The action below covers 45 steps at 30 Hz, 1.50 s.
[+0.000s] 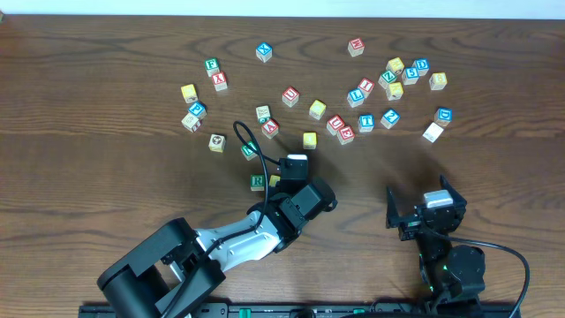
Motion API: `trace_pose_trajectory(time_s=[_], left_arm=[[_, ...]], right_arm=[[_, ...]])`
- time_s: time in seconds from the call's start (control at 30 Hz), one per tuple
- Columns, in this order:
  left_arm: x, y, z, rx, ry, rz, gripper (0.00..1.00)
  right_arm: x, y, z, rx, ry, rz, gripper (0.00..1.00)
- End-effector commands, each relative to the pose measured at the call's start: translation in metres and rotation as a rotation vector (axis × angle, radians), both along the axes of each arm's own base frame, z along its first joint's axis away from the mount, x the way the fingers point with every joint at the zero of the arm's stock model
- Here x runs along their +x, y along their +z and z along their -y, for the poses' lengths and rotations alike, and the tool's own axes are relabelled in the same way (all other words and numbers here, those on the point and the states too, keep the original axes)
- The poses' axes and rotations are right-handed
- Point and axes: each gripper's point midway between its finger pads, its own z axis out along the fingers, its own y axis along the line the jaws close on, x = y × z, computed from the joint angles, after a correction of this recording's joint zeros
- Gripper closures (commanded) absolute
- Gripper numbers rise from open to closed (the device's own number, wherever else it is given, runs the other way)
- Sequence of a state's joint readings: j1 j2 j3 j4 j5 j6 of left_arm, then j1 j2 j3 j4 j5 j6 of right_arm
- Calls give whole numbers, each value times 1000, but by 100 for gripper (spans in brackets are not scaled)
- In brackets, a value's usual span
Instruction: Spell out ROBOT
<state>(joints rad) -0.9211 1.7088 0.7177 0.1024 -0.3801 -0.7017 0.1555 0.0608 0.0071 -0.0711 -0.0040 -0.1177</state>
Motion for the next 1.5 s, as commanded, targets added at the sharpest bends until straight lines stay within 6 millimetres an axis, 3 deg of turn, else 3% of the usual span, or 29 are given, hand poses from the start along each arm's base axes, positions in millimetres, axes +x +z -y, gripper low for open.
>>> trace_pose_trajectory(time_s=[0.0,1.17,1.3,1.47], left_arm=[[1,-3,-6,38,2,13,93],[1,-14,-5,50,2,2,92],[1,-13,-5,46,2,5,70],[2,-13,-4,43,2,7,67]], right_arm=[[0,-1,2,-11,-5,-2,1],[0,-1,2,-12,-5,-2,1],[0,-1,2,-11,-5,-2,1],[0,-1,2,-11,-5,-2,1]])
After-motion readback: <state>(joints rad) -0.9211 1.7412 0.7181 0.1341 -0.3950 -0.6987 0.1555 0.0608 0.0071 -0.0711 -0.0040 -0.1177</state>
